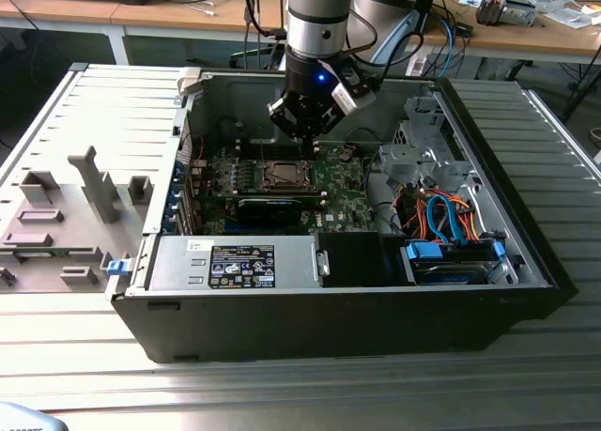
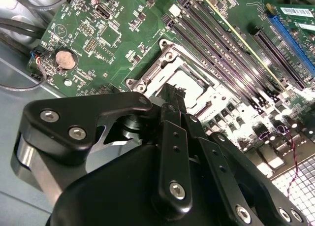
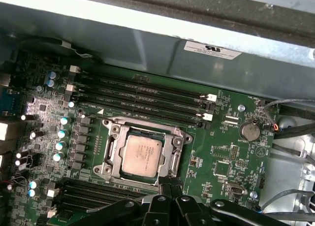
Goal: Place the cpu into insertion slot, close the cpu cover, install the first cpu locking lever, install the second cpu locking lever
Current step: 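Install the first cpu locking lever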
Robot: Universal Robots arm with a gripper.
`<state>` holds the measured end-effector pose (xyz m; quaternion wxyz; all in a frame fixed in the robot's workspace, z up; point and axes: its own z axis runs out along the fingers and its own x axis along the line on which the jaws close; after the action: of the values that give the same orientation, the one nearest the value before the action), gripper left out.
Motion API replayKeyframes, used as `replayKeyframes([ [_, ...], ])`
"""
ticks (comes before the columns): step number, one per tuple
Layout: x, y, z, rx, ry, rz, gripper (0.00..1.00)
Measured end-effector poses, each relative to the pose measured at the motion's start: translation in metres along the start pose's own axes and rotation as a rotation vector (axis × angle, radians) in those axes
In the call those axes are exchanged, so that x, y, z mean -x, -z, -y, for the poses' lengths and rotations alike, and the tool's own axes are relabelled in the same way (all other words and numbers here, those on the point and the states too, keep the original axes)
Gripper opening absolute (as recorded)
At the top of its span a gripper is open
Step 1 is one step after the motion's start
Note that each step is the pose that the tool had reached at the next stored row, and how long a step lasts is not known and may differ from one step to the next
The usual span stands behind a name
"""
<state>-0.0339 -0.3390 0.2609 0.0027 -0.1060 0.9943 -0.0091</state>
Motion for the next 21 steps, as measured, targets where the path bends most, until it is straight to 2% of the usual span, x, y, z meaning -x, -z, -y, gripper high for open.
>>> replayKeyframes([
  [21, 0.0000, 0.0000, 0.0000, 0.0001, 0.030, 0.0006, 0.11],
])
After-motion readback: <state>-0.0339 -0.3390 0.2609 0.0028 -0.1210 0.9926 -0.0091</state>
